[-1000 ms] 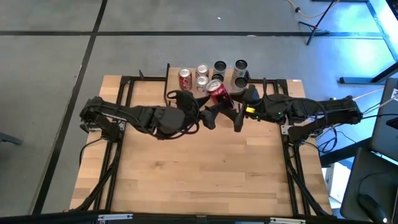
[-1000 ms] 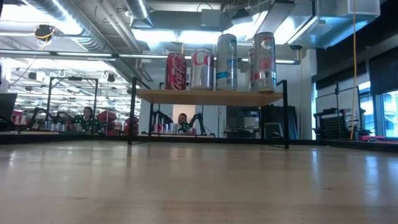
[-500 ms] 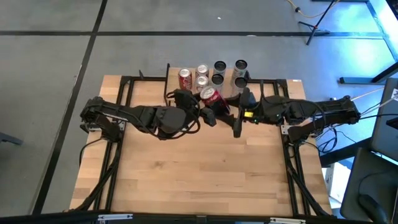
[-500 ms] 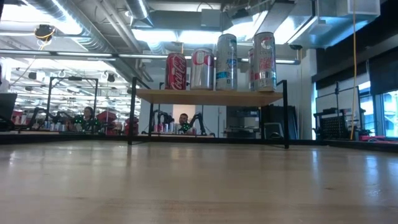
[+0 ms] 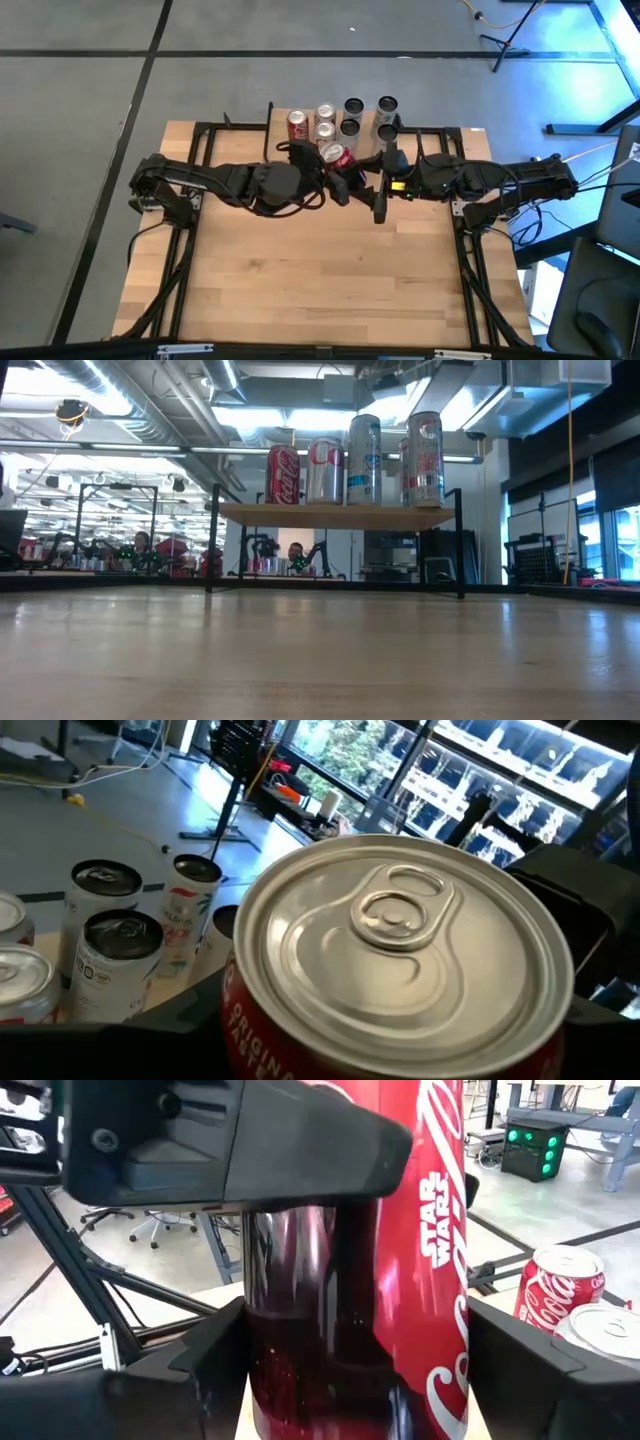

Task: Place canned beverage on shelf
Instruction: Put the red soda can on the shelf aligned with the other red soda can

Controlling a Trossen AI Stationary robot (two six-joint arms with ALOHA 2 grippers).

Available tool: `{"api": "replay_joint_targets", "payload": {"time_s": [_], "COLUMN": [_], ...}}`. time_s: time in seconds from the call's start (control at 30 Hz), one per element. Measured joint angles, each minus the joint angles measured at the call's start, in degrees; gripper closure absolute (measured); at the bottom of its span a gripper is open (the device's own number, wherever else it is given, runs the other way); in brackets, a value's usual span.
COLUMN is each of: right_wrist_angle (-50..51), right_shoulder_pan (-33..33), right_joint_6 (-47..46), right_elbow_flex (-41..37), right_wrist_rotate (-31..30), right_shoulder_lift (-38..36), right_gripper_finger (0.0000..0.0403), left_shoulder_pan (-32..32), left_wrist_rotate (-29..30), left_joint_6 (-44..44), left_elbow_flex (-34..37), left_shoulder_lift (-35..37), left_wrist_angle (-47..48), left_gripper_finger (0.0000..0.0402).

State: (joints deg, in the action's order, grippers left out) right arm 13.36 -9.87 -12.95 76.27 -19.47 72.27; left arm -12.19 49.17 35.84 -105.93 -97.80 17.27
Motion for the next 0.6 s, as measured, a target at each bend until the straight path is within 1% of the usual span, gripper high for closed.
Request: {"api": "replay_joint_targets", "payload": {"time_s": [0.07, 0.13, 0.27, 0.33, 0.4, 0.5, 0.57, 0.6], "right_wrist_angle": [0.24, 0.48, 2.54, 5.14, 9.06, 15.68, 20.46, 22.45], "right_shoulder_pan": [0.0, 0.07, 0.08, 0.07, 0.09, 0.08, -0.83, -1.86], "right_joint_6": [0.0, 0.2, -1.07, -2.62, -4.01, -4.59, -4.81, -4.91], "right_elbow_flex": [0.0, 0.0, 0.02, 0.04, 0.04, 0.04, 0.04, 0.04], "right_wrist_rotate": [0.18, 1.85, 8.97, 13.99, 19.18, 26.27, 27.65, 26.88], "right_shoulder_lift": [0.0, -0.05, -2.54, -4.22, -5.8, -7.32, -7.58, -7.58], "right_gripper_finger": [0.011, 0.0095, 0.0068, 0.006, 0.0056, 0.0058, 0.006, 0.0061], "left_shoulder_pan": [-0.1, -0.44, -2.24, -3.27, -3.85, -4.14, -4.17, -4.06], "left_wrist_rotate": [-0.96, -1.85, -4.9, -5.89, -9.35, -17.57, -22.78, -25.21], "left_joint_6": [-1.41, -3.27, -6.56, -7.91, -10.66, -15.29, -15.65, -15.95], "left_elbow_flex": [0.0, 0.01, 0.08, 0.11, 0.11, 0.02, 0.0, 0.03], "left_shoulder_lift": [0.19, 0.49, 2.51, 3.86, 5.32, 6.21, 6.08, 5.94], "left_wrist_angle": [0.24, 0.5, 4.0, 6.59, 8.73, 10.84, 13.38, 15.12], "left_gripper_finger": [0.0133, 0.0133, 0.0133, 0.0133, 0.0133, 0.0133, 0.0133, 0.0133]}}
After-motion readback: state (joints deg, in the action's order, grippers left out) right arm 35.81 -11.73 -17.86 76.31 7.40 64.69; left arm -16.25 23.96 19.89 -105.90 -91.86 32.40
